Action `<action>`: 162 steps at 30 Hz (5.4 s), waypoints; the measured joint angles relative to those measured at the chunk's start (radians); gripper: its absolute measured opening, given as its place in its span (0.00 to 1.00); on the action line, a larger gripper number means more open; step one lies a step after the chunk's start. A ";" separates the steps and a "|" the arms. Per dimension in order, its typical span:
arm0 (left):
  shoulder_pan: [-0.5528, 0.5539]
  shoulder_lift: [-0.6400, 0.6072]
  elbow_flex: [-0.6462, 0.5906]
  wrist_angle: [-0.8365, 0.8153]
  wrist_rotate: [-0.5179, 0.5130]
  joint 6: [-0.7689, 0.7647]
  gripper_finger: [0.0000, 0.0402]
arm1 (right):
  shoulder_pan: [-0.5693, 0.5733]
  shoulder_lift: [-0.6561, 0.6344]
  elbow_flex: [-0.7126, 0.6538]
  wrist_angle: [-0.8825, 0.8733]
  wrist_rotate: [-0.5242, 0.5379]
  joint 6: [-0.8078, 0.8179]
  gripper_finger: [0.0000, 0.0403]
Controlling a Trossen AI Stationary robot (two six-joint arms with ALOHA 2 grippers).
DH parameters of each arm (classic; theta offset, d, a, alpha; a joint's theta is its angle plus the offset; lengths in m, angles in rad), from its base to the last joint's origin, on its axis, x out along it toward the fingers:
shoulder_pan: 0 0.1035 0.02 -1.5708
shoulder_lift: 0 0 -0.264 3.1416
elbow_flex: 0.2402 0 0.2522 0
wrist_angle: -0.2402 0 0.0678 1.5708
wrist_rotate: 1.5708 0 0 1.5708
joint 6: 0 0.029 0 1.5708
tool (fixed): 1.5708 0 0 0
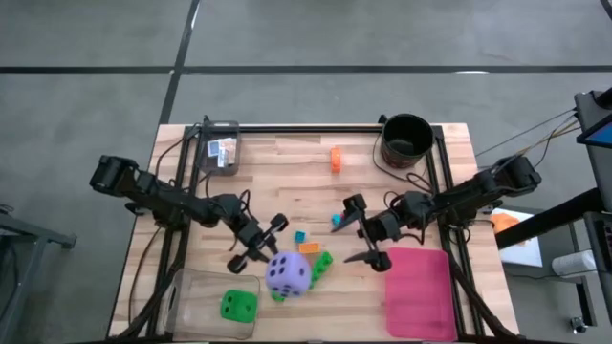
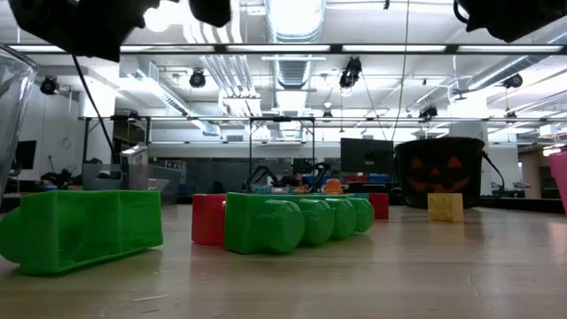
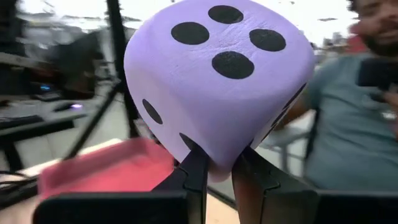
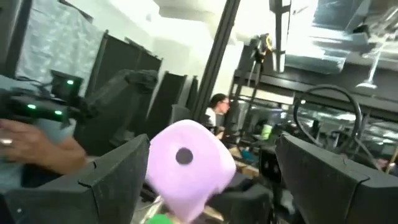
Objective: Pick & Place Toys
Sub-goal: Put the purple die into the transparent bin, then put the right red game piece into the pink bin
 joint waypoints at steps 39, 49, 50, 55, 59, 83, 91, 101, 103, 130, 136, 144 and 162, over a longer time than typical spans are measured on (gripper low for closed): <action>-0.304 -0.757 -0.538 -0.495 0.045 -0.210 0.27 | 0.000 -0.029 -0.215 0.124 0.149 0.122 0.85; -0.304 -0.757 -0.538 -0.505 -0.020 -0.225 0.39 | 0.000 -0.029 -0.215 0.121 0.149 0.122 0.85; -0.304 -0.757 -0.538 -0.505 -0.036 -0.220 0.39 | 0.000 -0.029 -0.215 0.120 0.152 0.122 0.85; -0.304 -0.757 -0.502 -0.507 -0.170 -0.173 0.39 | 0.000 -0.029 -0.215 0.110 0.172 0.121 0.85; -0.304 -0.757 -0.439 -0.504 -0.350 -0.093 0.39 | 0.000 -0.029 -0.215 0.109 0.191 0.115 0.85; 0.006 -0.493 -0.383 -0.282 -0.597 -0.014 0.39 | -0.003 -0.031 -0.301 0.052 0.398 0.124 0.85; 0.041 -0.396 -0.383 -0.238 -0.593 0.003 0.39 | -0.003 -0.096 -0.224 -0.360 0.573 0.206 0.85; 0.045 -0.391 -0.383 -0.249 -0.608 0.035 0.39 | -0.015 -0.107 0.049 -1.194 0.635 0.458 0.85; 0.046 -0.391 -0.383 -0.249 -0.608 0.035 0.39 | -0.015 -0.086 0.110 -1.344 0.638 0.488 0.85; 0.047 -0.391 -0.383 -0.260 -0.613 0.034 0.39 | -0.202 0.219 0.270 -1.614 0.435 0.368 0.85; 0.048 -0.391 -0.383 -0.264 -0.613 0.034 0.39 | -0.216 0.286 0.282 -1.591 0.413 0.351 0.85; 0.052 -0.391 -0.383 -0.265 -0.616 0.034 0.39 | -0.214 0.313 0.315 -1.595 0.404 0.338 0.58; 0.053 -0.391 -0.383 -0.268 -0.620 0.034 0.39 | -0.185 0.226 0.315 -1.690 0.394 0.338 0.22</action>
